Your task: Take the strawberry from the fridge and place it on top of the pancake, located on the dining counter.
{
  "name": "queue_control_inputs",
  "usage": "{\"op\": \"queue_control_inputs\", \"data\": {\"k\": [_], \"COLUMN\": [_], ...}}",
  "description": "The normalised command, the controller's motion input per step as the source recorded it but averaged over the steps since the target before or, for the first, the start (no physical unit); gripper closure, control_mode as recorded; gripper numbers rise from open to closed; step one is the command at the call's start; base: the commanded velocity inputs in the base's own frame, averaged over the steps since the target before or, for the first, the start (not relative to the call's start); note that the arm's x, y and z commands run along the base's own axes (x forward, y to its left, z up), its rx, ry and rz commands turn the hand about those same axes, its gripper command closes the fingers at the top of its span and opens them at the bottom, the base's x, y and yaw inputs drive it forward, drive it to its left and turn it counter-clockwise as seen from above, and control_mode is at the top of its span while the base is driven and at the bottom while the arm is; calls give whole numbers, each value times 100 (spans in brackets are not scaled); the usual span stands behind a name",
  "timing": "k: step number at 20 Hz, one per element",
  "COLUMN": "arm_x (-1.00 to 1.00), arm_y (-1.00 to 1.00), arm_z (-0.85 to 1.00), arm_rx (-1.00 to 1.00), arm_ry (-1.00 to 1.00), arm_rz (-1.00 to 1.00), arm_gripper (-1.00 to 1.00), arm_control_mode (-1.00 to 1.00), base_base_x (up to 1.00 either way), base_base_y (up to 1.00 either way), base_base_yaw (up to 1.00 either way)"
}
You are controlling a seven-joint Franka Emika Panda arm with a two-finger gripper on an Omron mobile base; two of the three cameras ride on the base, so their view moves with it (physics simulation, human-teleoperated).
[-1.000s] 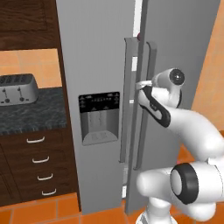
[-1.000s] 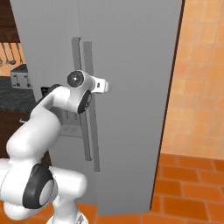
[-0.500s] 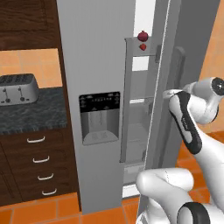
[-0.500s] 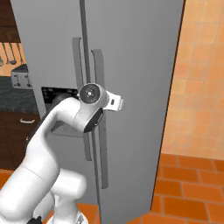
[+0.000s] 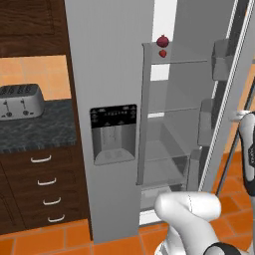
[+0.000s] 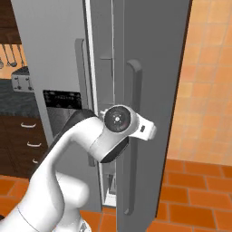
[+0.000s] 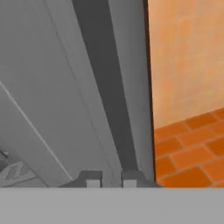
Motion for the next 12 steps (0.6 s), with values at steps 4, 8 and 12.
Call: {"op": "queue_control_inputs", "data": {"k": [4,8,12], "arm_x": [-66,-72,-13], "arm_y": [-28,84,100], "arm_z": [45,55,5], "arm_rx": [-4,-35,-50], "arm_ry": [3,1,23], "arm_rz": [-10,0,0], "arm_gripper": [-100,-100,-100], "arm_control_mode": [-100,-100,-100], "base_base_x": [0,0,0], "base_base_y": [0,0,0], "base_base_yaw": [0,0,0]}}
